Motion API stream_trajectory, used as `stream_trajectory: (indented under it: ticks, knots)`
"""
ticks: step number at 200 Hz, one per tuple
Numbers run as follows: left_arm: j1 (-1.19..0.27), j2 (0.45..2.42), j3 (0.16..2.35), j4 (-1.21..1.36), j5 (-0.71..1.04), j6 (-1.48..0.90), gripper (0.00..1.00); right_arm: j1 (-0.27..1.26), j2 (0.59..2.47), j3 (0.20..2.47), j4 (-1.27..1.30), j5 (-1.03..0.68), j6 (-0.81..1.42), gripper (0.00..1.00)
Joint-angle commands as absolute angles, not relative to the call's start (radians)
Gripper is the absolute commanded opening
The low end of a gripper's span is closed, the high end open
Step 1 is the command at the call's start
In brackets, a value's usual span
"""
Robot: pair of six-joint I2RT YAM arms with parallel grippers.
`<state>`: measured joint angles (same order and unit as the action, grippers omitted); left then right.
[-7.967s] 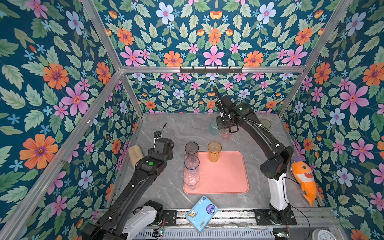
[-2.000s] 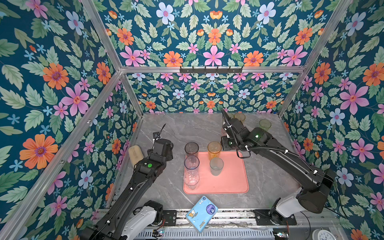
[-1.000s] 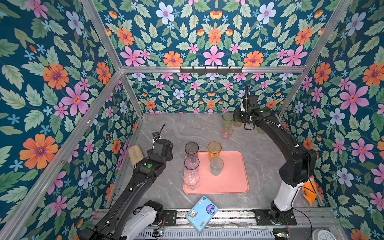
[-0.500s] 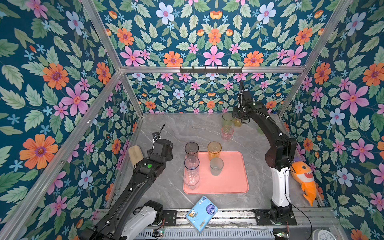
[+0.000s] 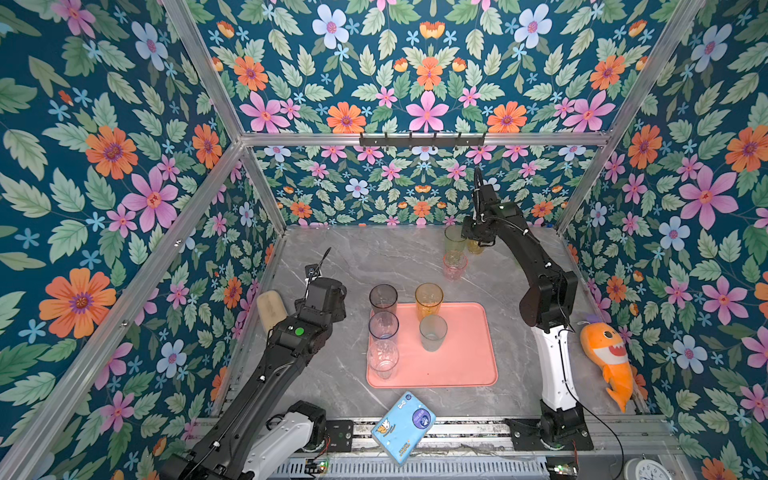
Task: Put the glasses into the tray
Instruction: 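Lower the right gripper onto the green glass rim and grasp it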
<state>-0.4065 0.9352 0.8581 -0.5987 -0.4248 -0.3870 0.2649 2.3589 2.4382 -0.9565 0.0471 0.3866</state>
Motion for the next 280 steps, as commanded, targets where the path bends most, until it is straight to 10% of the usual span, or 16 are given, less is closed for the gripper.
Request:
stream_trajectory:
  ticks: [1, 280]
  knots:
    - [-0.406, 0.937, 0.857, -0.592, -0.437, -0.386, 0.72, 0.262, 2.374, 2.457, -0.967, 0.025, 0.391, 0.51]
    - [-0.405, 0.948, 0.858, -0.594, -0.427, -0.381, 0.72, 0.261, 2.461, 2.505, -0.92, -0.066, 0.423, 0.33]
